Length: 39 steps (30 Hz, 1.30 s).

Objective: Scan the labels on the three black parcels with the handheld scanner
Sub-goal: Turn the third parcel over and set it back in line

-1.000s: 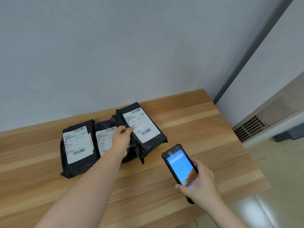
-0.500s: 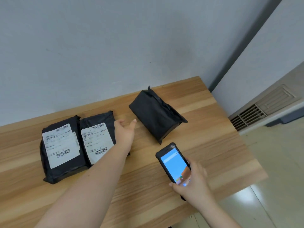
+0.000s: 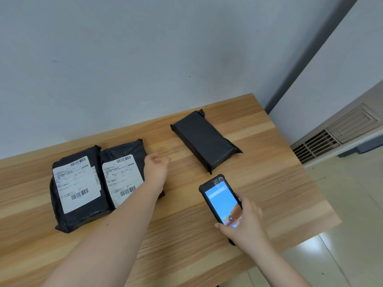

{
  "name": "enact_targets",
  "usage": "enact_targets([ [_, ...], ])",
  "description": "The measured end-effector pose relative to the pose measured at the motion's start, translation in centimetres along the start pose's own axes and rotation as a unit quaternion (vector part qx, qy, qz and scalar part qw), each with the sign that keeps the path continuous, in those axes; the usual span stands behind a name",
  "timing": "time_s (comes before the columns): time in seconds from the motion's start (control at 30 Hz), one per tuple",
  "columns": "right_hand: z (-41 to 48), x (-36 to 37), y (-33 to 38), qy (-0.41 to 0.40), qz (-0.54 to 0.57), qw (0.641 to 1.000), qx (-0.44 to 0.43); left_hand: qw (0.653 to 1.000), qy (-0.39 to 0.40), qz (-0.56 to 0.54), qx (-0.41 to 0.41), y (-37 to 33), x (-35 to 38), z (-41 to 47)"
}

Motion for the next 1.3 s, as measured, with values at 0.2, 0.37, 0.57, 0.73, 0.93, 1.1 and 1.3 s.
enact_targets([
  [0.2,0.7,0.8,-0.7,-0.014,-0.005,1.0,0.004,1.0,-0.002,0.0,0.006,0.1,-0.4,-0.2],
  [0.37,1.3,1.9,-2.3,-0.023,0.002,0.999,0.026,1.0,0.001,0.001,0.009,0.5,-0.4,-0.3],
  [0.57,2.2,2.7,-4.3,-0.027,-0.02,0.998,0.05,1.0,-0.001,-0.009,0.008,1.2,-0.1,-0.3],
  [0.73,2.7,2.9,-5.4,-0.034,-0.075,0.993,0.085,0.998,0.048,0.029,0.041,1.0,2.1,-1.2],
  [0.93,3.3,2.8,-7.0,-0.037,-0.146,0.979,0.134,0.951,0.128,0.187,0.212,-0.6,7.9,-1.2],
  [1.1,3.7,3.0,-8.1,-0.056,-0.195,0.97,0.136,0.875,0.123,0.386,0.266,-1.2,12.3,-0.5],
  [1.3,4.3,3.3,-8.9,-0.059,-0.218,0.965,0.134,0.801,0.082,0.545,0.233,-0.8,14.8,0.6],
])
Point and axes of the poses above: each hand's wrist, its own z-axis towards the middle knuckle, its own x-axis out of the palm, y = z × x, the point moved 3 cm from there along z, towards the middle knuckle, and after that the axes turned 11 degrees about y, right-handed, at the moved point
